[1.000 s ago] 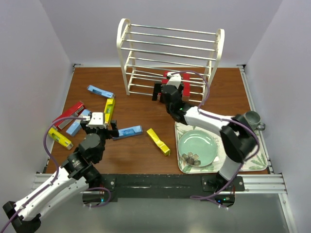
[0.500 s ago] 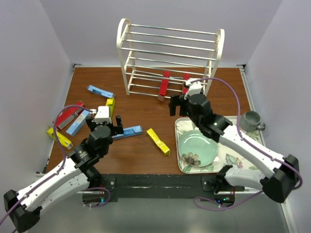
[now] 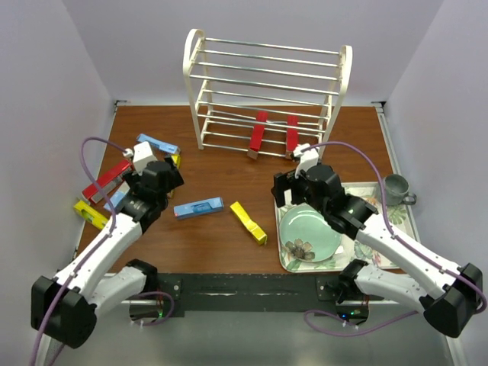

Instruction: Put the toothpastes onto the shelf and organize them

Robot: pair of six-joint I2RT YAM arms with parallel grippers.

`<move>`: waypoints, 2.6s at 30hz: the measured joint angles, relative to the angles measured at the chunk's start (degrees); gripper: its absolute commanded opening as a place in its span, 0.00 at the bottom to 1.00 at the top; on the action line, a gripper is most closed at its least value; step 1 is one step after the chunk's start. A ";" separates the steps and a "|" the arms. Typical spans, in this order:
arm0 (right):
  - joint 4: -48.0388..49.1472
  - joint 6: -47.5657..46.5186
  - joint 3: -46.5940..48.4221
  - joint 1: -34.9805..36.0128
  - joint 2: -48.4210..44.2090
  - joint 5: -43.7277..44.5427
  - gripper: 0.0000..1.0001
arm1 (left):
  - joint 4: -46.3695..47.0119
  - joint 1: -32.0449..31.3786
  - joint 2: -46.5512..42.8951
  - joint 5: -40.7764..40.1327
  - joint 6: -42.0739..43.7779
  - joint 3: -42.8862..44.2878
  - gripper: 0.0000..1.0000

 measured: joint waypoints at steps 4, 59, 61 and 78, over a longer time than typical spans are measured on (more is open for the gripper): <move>0.22 -0.61 -1.07 0.00 0.00 -3.65 0.99 | -1.49 9.16 5.11 3.48 -4.94 3.08 1.00; 7.26 -5.81 -9.01 0.02 1.14 -5.79 0.99 | -18.93 38.88 57.20 15.04 -31.50 39.23 0.37; 7.26 -5.84 -9.01 0.02 1.14 -5.81 0.98 | -18.97 38.66 55.69 15.72 -29.40 38.95 0.35; 6.71 -4.57 -8.98 0.17 0.59 -6.29 0.98 | -12.90 26.75 29.40 22.71 3.41 28.81 0.20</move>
